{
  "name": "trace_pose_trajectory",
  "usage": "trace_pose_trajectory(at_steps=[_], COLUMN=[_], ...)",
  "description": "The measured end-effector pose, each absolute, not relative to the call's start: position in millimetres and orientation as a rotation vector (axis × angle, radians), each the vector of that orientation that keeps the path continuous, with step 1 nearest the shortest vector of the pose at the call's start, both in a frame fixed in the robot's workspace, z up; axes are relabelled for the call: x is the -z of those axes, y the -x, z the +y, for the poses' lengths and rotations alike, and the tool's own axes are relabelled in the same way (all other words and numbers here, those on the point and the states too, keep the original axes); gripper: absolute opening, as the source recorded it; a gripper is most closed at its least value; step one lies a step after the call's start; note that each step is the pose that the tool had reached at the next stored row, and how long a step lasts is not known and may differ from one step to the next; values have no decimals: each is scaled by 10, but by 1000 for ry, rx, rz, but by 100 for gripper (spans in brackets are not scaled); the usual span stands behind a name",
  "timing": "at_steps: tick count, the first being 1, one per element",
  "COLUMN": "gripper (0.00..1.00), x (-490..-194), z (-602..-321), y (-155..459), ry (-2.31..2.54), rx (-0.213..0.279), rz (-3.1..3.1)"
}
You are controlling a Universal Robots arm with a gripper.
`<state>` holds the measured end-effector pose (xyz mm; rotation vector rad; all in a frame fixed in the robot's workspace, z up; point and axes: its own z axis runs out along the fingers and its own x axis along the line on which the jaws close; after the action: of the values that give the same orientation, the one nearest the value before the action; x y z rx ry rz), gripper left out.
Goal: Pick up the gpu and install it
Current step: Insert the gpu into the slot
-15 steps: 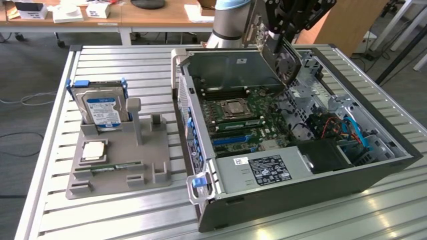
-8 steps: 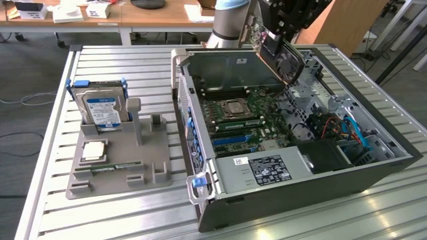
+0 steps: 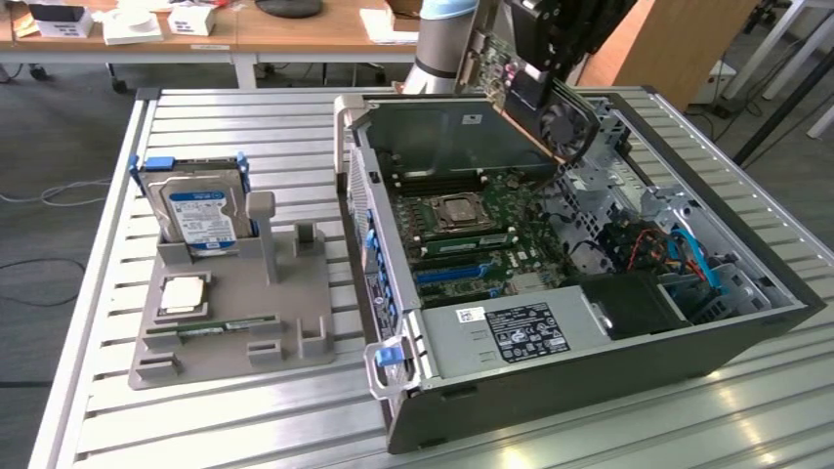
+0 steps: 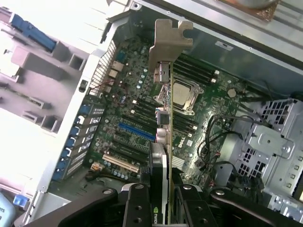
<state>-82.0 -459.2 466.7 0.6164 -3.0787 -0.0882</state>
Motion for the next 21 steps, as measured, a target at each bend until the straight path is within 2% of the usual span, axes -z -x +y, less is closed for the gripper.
trace_pose_trajectory(at_steps=[21], gripper=[27], x=[-4643], z=[-4593], y=[821], ry=[-1180], rx=[86], rz=[-2898])
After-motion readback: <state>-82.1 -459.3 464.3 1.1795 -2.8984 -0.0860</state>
